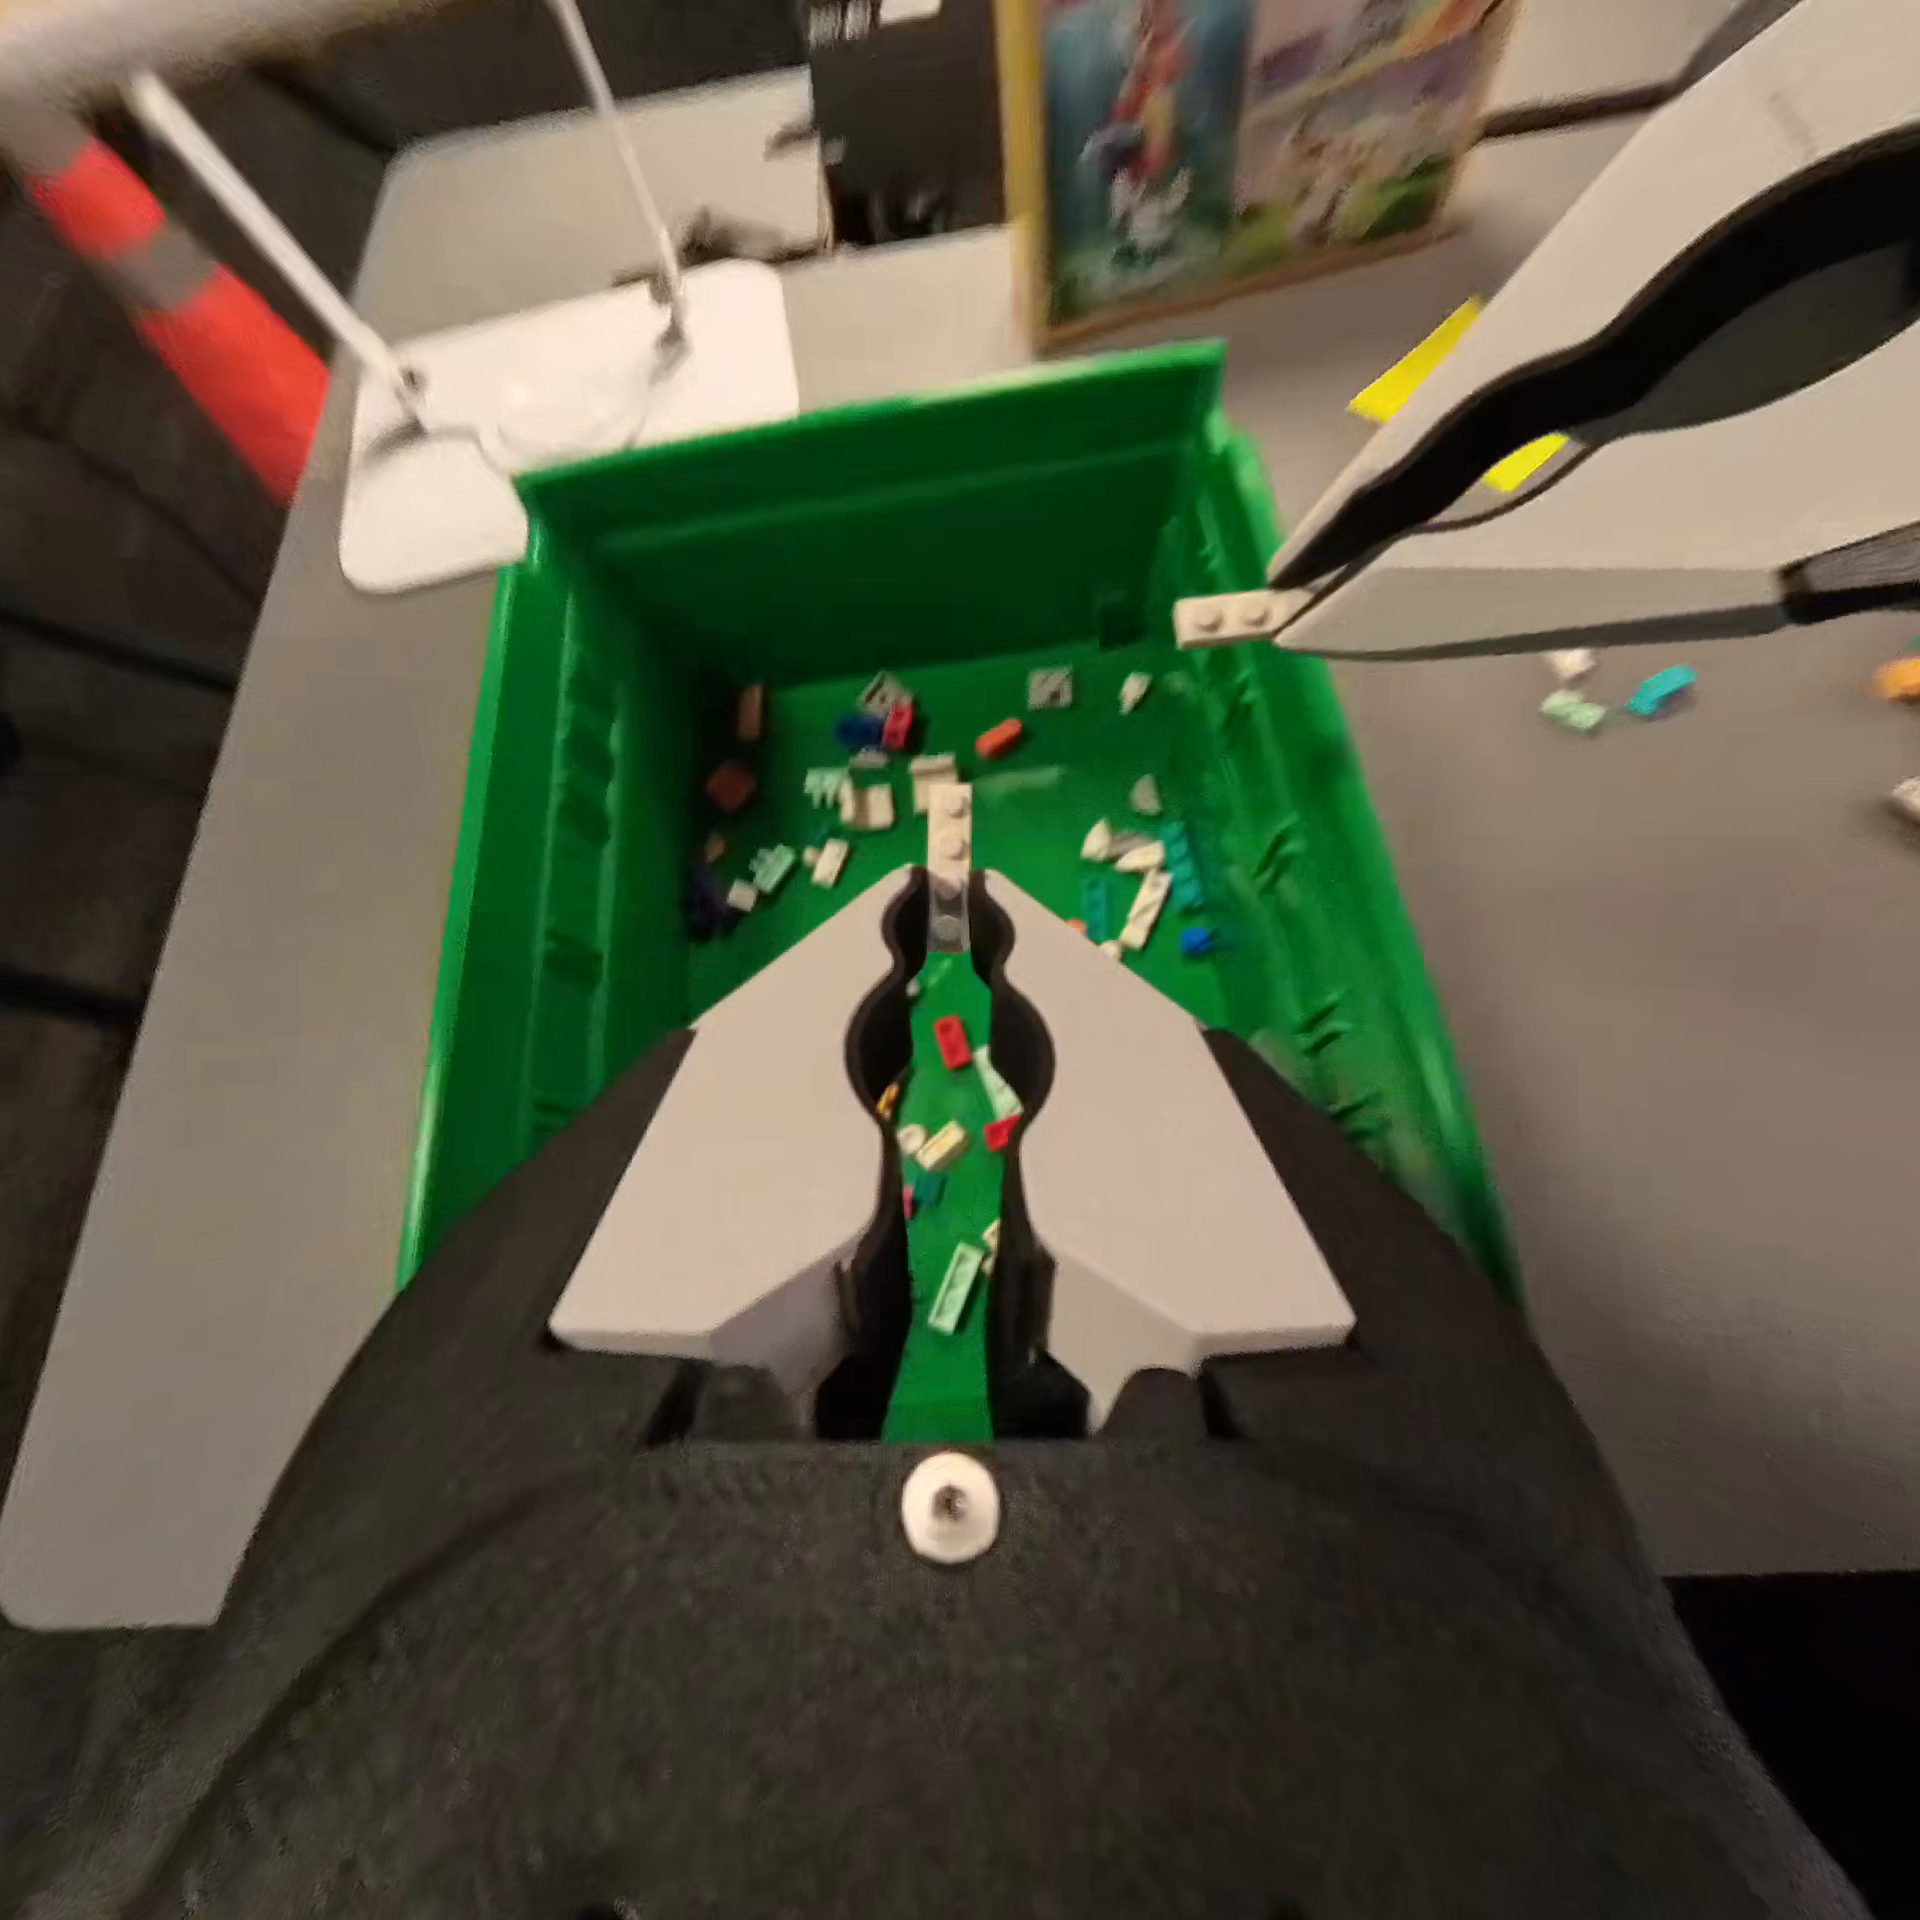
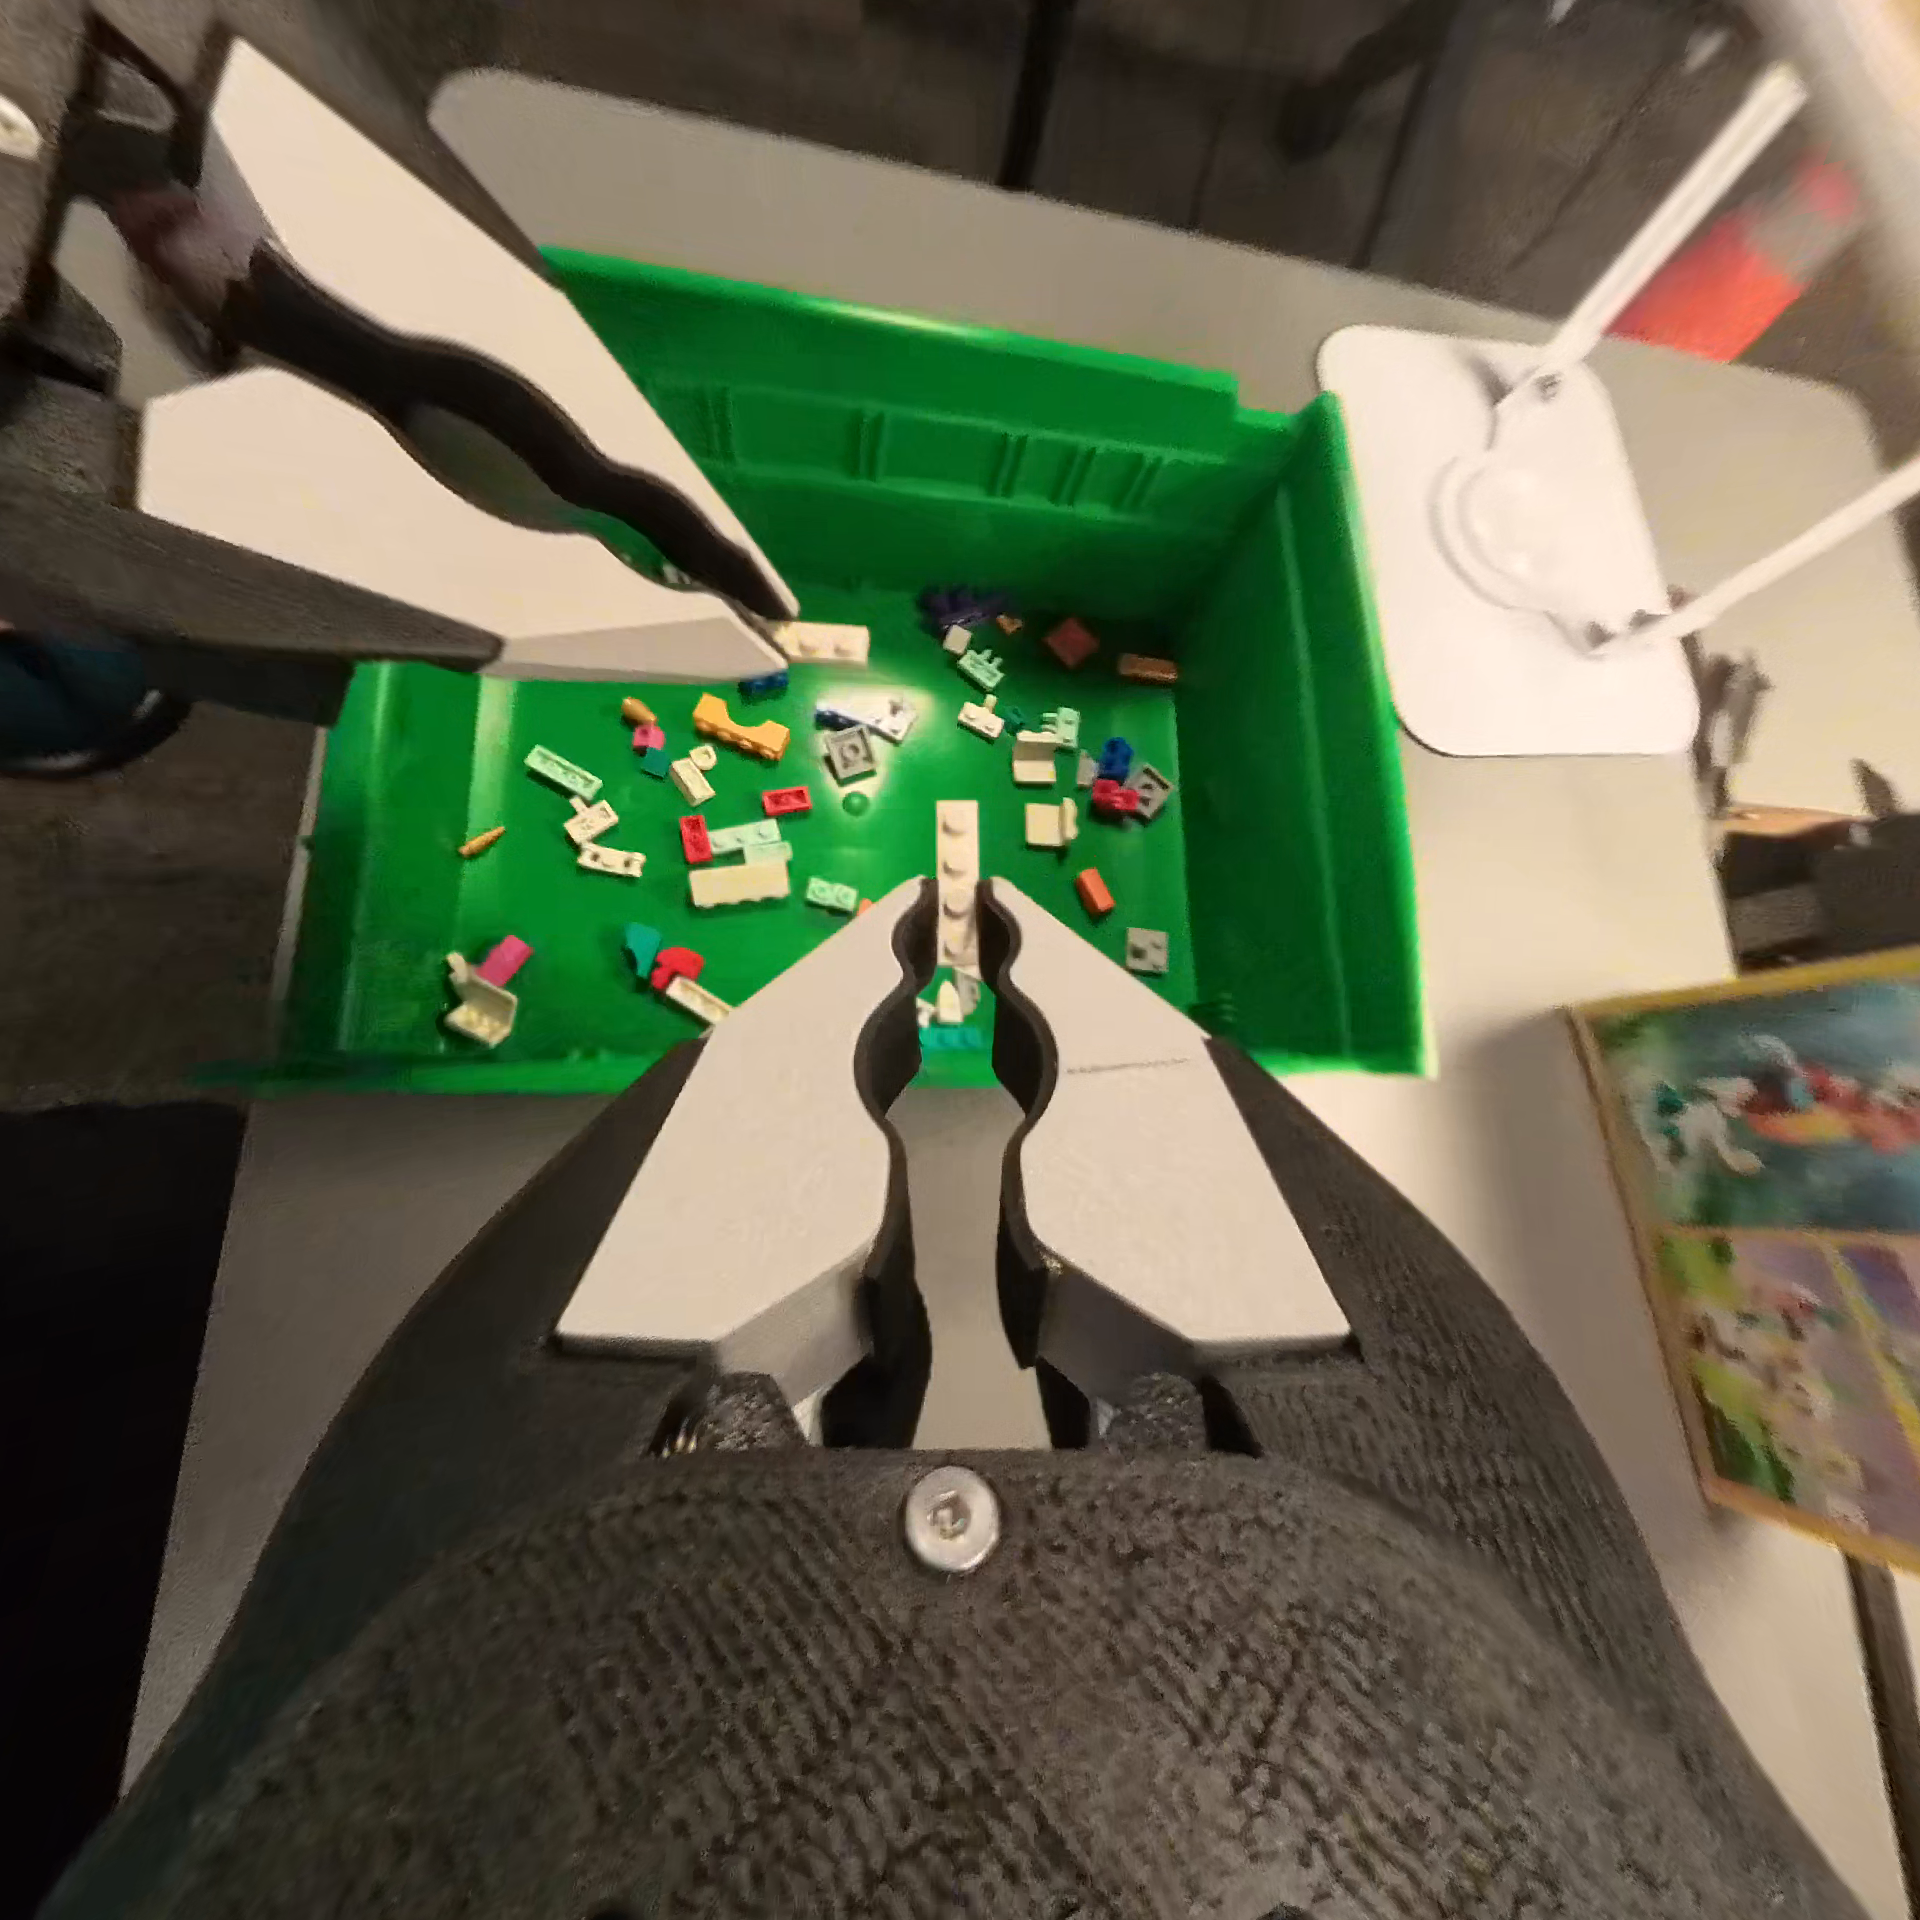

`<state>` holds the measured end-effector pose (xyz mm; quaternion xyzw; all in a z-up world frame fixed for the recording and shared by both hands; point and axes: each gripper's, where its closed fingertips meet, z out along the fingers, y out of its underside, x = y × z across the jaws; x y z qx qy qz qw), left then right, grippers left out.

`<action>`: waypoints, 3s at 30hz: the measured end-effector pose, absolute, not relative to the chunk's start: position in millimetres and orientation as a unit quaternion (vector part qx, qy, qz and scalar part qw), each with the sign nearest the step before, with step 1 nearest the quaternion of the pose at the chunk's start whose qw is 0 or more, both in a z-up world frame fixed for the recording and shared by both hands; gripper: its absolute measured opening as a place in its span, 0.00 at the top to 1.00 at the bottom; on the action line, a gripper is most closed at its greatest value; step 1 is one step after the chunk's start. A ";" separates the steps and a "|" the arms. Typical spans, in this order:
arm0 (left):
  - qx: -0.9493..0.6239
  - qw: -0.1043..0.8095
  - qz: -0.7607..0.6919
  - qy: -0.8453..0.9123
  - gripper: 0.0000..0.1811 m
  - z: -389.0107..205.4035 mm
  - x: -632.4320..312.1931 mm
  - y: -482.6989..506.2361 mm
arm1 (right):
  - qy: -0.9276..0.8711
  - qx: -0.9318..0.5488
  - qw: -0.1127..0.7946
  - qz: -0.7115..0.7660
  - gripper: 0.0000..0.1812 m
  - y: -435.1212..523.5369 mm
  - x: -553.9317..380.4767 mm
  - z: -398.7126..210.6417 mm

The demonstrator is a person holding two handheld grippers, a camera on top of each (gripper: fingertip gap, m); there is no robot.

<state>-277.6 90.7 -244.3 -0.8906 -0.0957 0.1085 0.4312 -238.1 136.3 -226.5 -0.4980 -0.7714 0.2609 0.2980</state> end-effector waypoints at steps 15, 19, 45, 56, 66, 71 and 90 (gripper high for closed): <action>-0.945 0.282 0.007 -0.168 0.96 -351.4 -301.5 67.9 | -0.812 -0.573 0.065 0.091 0.93 131.2 -281.0 -332.8; -0.947 0.271 -0.008 -0.172 0.88 -357.5 -297.4 68.7 | -0.810 -0.577 0.059 0.082 0.90 130.5 -282.6 -340.3; -0.835 0.466 -0.130 0.263 0.81 -258.3 -4.6 178.2 | -0.634 -0.629 0.369 0.259 0.78 239.0 28.5 -266.0; -0.832 0.398 -0.173 0.346 0.77 -348.2 10.3 272.0 | -0.642 -0.631 0.295 0.320 0.75 267.2 40.5 -356.6; -0.829 0.316 -0.174 0.428 0.81 -368.9 14.7 277.1 | -0.682 -0.602 0.271 0.313 0.79 265.2 32.4 -366.8; -0.820 0.320 -0.171 0.442 0.90 -368.6 19.0 272.5 | -0.684 -0.601 0.272 0.311 0.83 262.4 31.5 -366.7; -0.866 0.335 -0.109 0.356 0.71 -359.8 -22.1 228.4 | -0.667 -0.634 0.267 0.287 0.85 256.1 12.3 -366.3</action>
